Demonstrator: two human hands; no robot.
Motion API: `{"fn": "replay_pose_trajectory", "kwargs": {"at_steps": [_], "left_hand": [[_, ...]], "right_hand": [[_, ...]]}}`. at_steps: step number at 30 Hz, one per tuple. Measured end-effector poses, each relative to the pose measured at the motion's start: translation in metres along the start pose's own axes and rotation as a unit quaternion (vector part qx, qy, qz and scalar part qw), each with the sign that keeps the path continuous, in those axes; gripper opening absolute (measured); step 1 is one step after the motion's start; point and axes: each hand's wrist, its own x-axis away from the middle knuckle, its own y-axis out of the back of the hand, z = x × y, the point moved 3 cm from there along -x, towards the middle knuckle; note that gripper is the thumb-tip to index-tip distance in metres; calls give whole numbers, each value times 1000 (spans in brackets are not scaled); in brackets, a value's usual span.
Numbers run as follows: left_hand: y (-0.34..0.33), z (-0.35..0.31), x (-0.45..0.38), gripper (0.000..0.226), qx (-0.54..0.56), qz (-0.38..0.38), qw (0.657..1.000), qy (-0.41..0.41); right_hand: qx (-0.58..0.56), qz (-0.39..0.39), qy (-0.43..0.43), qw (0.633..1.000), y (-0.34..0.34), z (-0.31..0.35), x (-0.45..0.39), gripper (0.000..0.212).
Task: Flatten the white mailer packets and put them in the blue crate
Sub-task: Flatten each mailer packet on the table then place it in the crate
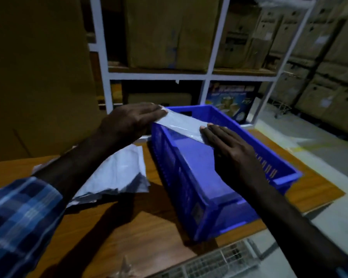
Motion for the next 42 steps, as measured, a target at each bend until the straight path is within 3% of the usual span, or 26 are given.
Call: {"fn": "replay_pose_trajectory", "kwargs": {"at_steps": [3,7,13,21,28,30,32,33,34,35,37,38,40,42], "left_hand": [[-27,-5,-40,36,-7,9,1000,4],[-86,14,-72,46,84,89,989,80],[-166,30,-106,29,109,266,952,107],[-249,56,-110,27,116,456,882,34],[-294,65,-95,25,79,551,831,-15],[-299,60,-94,25,88,541,836,-21],[-305,65,-95,23,69,473,876,-56],[-316,74,-87,18,27,481,874,-60],[-322,80,-76,17,30,523,851,-28],[-323,84,-72,21,6,554,832,-41],[-319,85,-71,23,-49,561,808,-174],[-317,82,-72,27,-41,592,790,-155],[-305,71,-83,32,9,649,760,-31],[-297,63,-87,34,36,645,763,29]], "right_hand": [[-17,35,-38,998,-4,-30,10,57],[-43,87,-76,992,-21,-61,19,67],[-100,280,-135,945,-74,-84,26,71],[-88,428,-130,890,-126,-85,16,61],[-117,515,-124,840,-160,-83,28,71],[-137,524,-114,833,-168,-80,31,74],[-160,529,-114,826,-173,-77,34,73],[-174,529,-120,822,-174,-76,35,71],[-188,530,-128,817,-176,-74,36,69],[-202,529,-134,813,-178,-73,38,67],[-217,532,-139,807,-183,-73,41,66],[-223,535,-145,802,-186,-74,43,67],[-237,542,-163,790,-189,-75,46,68],[-243,558,-171,775,-189,-74,48,68]]}}
